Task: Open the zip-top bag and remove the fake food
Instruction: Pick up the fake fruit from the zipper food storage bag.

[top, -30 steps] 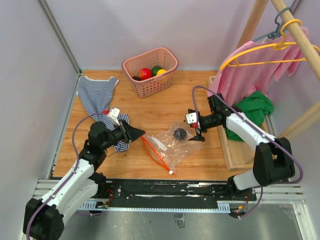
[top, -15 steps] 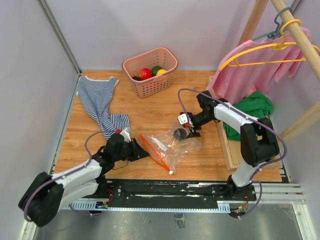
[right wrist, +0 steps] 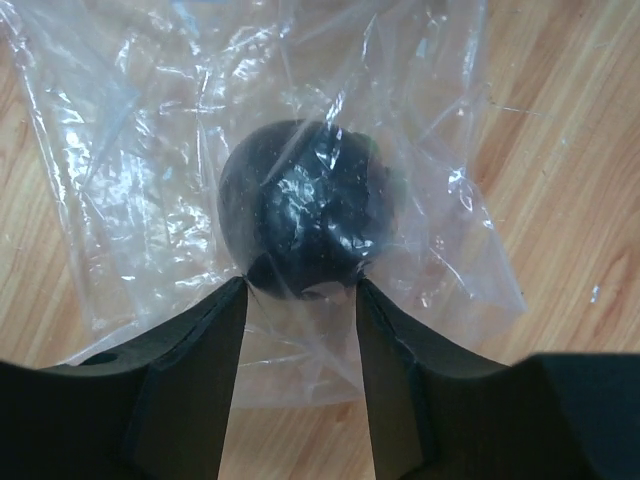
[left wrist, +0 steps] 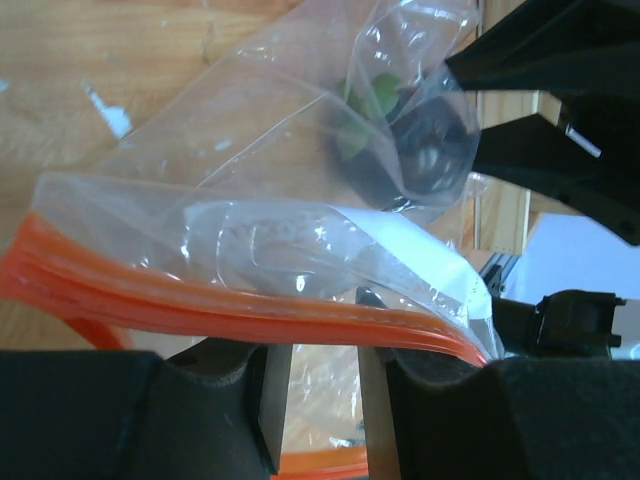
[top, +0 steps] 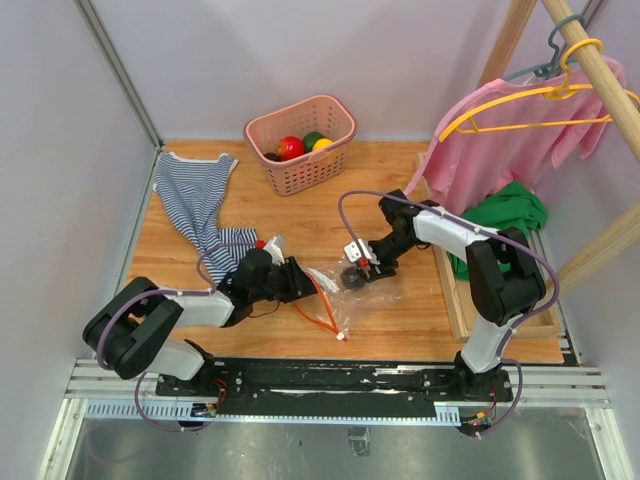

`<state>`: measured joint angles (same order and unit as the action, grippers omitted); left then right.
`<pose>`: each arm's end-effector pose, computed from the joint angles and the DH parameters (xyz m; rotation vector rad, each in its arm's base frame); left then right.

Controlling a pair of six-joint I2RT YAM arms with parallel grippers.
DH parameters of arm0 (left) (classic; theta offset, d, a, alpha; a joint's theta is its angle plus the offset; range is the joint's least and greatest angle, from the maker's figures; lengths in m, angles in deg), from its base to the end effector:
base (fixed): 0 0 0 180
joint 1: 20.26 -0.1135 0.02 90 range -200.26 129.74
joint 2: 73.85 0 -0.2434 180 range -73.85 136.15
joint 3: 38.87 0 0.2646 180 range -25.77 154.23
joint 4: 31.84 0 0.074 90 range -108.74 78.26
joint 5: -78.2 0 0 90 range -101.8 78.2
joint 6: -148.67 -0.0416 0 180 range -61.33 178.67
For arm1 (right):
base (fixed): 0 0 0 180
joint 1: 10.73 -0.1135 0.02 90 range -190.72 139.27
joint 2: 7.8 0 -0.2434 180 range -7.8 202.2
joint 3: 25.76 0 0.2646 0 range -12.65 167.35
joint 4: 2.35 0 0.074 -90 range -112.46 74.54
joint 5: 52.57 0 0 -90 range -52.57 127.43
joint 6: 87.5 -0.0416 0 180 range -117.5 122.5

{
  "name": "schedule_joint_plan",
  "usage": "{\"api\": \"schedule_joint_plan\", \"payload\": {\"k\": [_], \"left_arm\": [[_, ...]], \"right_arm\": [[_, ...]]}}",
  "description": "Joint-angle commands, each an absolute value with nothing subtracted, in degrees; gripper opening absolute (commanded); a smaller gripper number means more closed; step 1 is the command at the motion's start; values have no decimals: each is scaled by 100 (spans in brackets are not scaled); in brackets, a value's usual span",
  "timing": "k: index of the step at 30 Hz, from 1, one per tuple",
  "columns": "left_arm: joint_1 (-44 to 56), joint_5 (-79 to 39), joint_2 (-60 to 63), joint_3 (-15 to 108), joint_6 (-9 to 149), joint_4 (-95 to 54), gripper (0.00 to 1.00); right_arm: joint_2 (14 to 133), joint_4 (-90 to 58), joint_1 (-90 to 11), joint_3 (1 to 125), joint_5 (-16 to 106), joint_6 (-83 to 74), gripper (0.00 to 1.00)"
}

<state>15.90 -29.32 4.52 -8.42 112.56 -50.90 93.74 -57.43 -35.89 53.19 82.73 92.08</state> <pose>0.1927 -0.1563 0.1006 -0.1477 2.3068 -1.2127 0.2907 0.1692 0.1495 -2.1231 1.2282 0.7240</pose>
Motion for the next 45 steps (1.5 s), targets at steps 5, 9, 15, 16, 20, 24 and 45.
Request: {"api": "schedule_joint_plan", "payload": {"k": [5, 9, 15, 16, 20, 24, 45], "left_arm": [[1753, -3046, 1280, -209, 11342, -5847, 54], [1882, -3136, 1512, -74, 11392, -5935, 65], [2055, -3112, 1553, -213, 11508, -6046, 78], [2072, -3119, 1561, -261, 11537, -6120, 79], [2181, -3125, 1648, -324, 11585, -6223, 85], [2278, -3011, 1874, -291, 11610, -6350, 88], [2285, -2443, 1306, -739, 11384, -5933, 48]], "right_arm": [[9444, -6028, -4011, 5404, 8116, 8804, 31], [9491, -5994, -4293, 5423, 8063, 8574, 13], [9497, -5811, -4361, 5595, 8287, 7874, 7], [9488, -5741, -4359, 5591, 8339, 7740, 7], [9502, -5514, -4428, 5578, 8482, 7151, 7], [9550, -5437, -4563, 5596, 8549, 6807, 7], [9605, -5246, -4272, 5651, 8048, 6330, 1]]}}
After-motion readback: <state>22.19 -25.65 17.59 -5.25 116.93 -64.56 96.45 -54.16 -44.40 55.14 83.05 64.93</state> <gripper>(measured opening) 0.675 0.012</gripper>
